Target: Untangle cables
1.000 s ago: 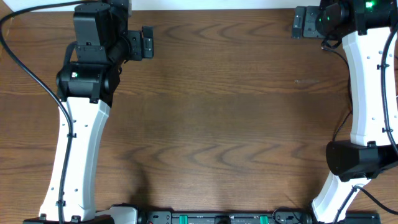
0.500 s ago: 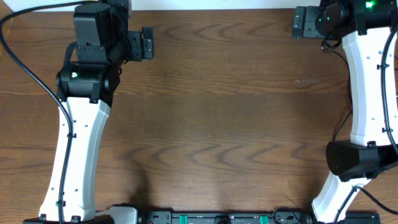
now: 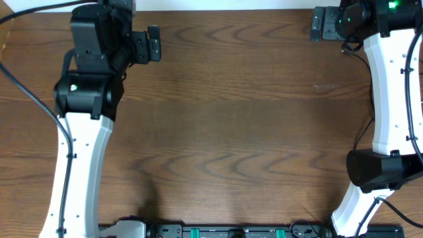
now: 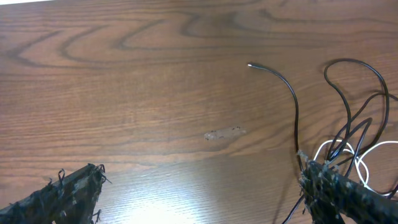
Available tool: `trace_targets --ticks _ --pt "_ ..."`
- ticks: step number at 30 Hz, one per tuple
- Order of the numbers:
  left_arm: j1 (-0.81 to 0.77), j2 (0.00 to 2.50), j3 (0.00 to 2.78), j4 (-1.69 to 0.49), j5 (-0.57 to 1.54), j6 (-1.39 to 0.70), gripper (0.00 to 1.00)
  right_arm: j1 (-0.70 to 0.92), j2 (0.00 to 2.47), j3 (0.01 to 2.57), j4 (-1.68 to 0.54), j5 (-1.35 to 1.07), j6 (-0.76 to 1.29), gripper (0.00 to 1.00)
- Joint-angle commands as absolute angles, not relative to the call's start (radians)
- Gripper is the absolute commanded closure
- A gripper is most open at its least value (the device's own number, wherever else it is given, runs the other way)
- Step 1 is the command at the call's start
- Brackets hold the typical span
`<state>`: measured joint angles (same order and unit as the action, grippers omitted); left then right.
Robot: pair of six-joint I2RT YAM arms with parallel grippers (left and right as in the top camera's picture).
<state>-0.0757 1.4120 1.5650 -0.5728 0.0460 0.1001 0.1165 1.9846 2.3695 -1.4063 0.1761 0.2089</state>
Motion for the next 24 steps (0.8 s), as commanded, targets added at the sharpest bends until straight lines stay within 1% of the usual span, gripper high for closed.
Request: trace_targets --ticks 1,10,14,15,24 --pt "-0.074 1.372 1.561 -0.567 0.035 0.091 0.01 0.121 1.956 2.388 -1.407 0.180 0.223 0.01" --pt "-0.074 1.312 1.561 -0.568 0.044 0.027 0.02 0.121 1.956 2.388 -1.407 0.180 0.223 0.01" --pt "-0.075 1.277 1.561 -0.574 0.045 0.027 0.00 0.121 1.956 2.388 -1.407 0.180 0.223 0.01" --pt "-0.075 1.265 1.561 -0.577 0.044 0.027 0.02 0.121 1.956 2.388 -1.407 0.180 0.223 0.01" --pt "-0.075 1.146 1.561 -0.649 0.044 0.024 0.02 0.121 1.956 2.388 -1.407 0.180 0.223 0.01"
